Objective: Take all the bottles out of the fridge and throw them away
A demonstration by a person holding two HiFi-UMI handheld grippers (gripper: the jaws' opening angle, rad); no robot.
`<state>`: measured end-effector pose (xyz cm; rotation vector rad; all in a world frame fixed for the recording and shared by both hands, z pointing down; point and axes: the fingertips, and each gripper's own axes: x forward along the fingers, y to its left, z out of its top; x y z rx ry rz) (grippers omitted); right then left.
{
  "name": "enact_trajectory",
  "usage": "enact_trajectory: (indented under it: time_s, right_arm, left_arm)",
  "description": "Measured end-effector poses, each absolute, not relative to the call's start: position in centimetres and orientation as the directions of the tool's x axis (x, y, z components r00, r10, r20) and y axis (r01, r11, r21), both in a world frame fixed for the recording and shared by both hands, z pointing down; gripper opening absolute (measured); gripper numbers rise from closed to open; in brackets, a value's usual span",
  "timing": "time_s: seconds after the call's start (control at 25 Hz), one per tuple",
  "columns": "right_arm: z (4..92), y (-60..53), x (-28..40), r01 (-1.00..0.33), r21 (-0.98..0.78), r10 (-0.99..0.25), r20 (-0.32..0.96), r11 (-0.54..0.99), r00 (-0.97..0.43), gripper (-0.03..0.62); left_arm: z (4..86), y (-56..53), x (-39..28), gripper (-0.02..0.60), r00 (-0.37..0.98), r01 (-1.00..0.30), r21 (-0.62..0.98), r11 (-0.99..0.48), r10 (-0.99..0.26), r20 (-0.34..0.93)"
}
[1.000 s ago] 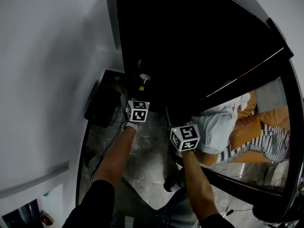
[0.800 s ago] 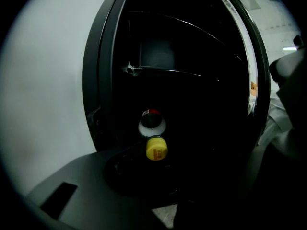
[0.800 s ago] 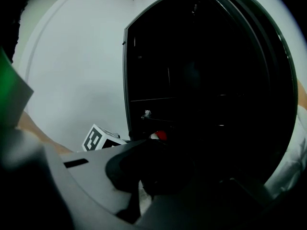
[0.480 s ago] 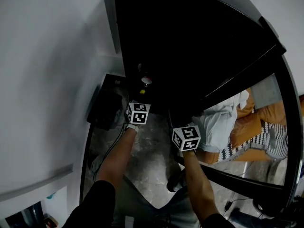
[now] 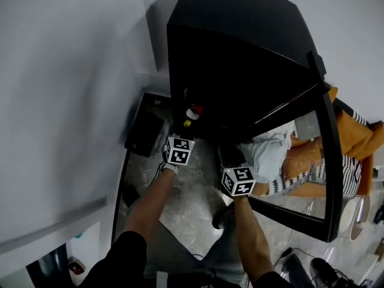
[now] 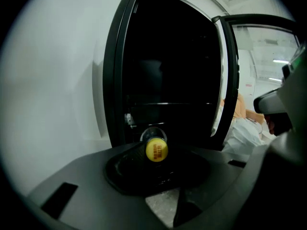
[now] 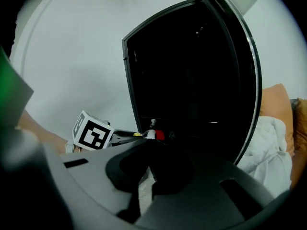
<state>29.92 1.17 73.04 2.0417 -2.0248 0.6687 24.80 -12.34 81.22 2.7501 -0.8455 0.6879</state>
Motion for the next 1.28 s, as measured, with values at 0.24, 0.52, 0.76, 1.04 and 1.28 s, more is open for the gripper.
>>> enact_trajectory:
  time_s: [0.24, 0.52, 0.76, 1.04, 1.28]
  right_arm:
    - [67.1, 1.9, 29.6, -0.976, -0.199, -0.889, 0.457, -0.086, -0.015, 0.008]
    - [59.3, 2.4, 29.0, -0.965, -0.230, -0.892, 0.452, -0.122, 0.005, 0.008]
    - [54.0, 1.6, 28.3, -0.964, -0.238, -0.900, 0.436, -0.119, 0.004, 0.008]
    - [50.6, 0.4, 26.9, -0.964, -0.244, -0.905, 0.425, -0.103, -0.011, 0.008]
    - [48.3, -0.8, 26.2, -0.969, -0.235, -0.916, 0.400, -0.072, -0.029, 0.008]
  left_arm:
    - [75.1, -10.0, 22.8, 0.138, 0.739, -0.531, 0.053, -0.845, -0.432, 0.518]
    - [67.2, -5.8, 18.1, 0.138, 0.738, -0.514, 0.075, -0.855, -0.395, 0.547]
    - [60.7, -4.1, 13.8, 0.138, 0.732, -0.526, 0.062, -0.848, -0.414, 0.541]
    - [55.4, -5.3, 9.2, 0.138, 0.703, -0.596, 0.058, -0.801, -0.486, 0.520]
    - [52.8, -6.7, 8.3, 0.138, 0.693, -0.621, 0.033, -0.783, -0.529, 0.490]
